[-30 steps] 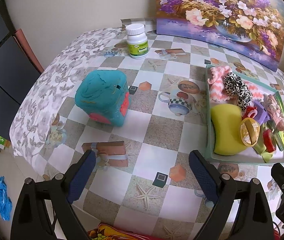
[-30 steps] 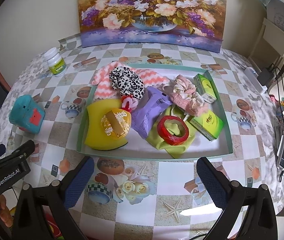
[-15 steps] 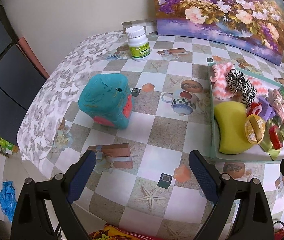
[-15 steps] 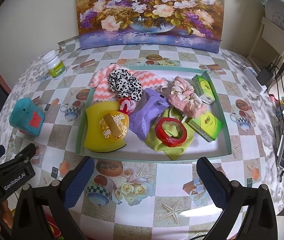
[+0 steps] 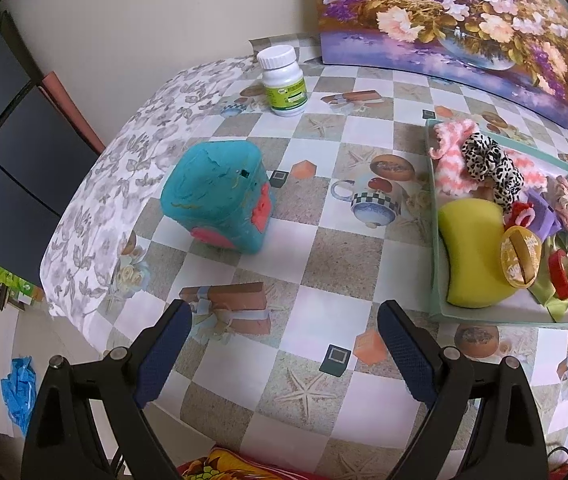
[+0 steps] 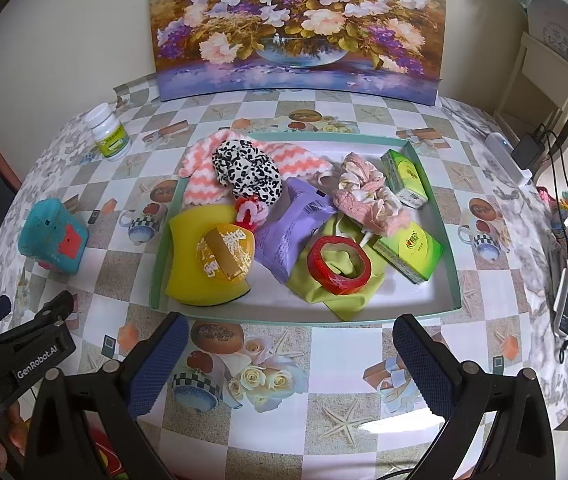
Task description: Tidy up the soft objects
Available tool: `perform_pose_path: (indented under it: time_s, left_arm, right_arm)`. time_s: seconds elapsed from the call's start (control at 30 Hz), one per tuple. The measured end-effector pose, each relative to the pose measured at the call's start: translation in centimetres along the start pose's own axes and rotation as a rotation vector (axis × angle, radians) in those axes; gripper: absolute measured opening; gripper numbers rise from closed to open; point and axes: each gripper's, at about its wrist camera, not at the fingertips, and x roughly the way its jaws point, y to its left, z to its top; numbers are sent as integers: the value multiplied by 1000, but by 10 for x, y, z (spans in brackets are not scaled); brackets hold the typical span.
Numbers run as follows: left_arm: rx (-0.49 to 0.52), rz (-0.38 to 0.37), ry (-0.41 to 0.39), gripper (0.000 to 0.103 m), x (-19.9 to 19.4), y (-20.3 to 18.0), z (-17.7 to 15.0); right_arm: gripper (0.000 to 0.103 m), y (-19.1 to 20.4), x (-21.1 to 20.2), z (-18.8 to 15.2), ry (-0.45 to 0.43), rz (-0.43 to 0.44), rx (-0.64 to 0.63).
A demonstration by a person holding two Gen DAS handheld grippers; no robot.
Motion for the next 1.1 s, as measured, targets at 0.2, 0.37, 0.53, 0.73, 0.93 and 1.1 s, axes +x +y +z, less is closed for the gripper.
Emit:
perform_pose_path:
  time_s: [0.2,0.37,0.53,0.73,0.93,1.1]
  left_arm:
    - [-6,13,7,94,2,0,0]
    - [-12,16,13,94,4,2,0]
    - [-15,19,18,94,5,2,0]
    - [-14,16,18,94,5,2,0]
    - [-16,19,18,94,5,2,0]
    - [-15,20,15,94,5,3,1]
  right_arm:
    - [103,-1,-1,1,0,0,5]
    - [103,-1,0,1,0,-1,3]
    - [103,-1,0,1,0,-1,3]
    - [103,-1,0,1,0,-1,2]
    - [103,0,0,1,1,-2,2]
    - [103,-1,0,0,2,-2,1]
